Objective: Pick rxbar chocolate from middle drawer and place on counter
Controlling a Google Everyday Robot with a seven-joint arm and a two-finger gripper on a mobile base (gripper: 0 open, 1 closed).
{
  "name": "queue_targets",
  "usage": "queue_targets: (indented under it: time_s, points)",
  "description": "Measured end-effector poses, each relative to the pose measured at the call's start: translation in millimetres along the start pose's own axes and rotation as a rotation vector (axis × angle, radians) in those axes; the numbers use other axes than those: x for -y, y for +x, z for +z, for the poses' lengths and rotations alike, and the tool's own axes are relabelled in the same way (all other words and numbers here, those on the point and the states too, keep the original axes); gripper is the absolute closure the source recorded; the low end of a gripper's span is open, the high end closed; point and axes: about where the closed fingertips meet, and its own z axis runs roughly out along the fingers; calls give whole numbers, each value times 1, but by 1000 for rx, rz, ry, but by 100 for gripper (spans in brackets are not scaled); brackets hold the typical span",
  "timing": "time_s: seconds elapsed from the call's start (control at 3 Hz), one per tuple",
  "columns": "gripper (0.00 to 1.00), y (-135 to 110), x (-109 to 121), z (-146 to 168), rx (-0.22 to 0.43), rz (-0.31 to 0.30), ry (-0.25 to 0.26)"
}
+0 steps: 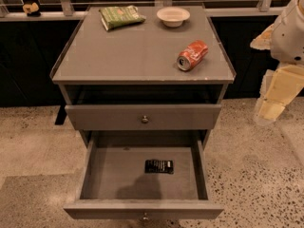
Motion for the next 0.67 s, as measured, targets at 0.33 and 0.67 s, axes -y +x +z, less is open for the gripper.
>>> queue_targets:
  time_s: [0.33, 0.67]
  points:
    - [0, 0, 0, 0, 0, 0, 1]
    - [0, 3, 11, 8, -17, -1, -2]
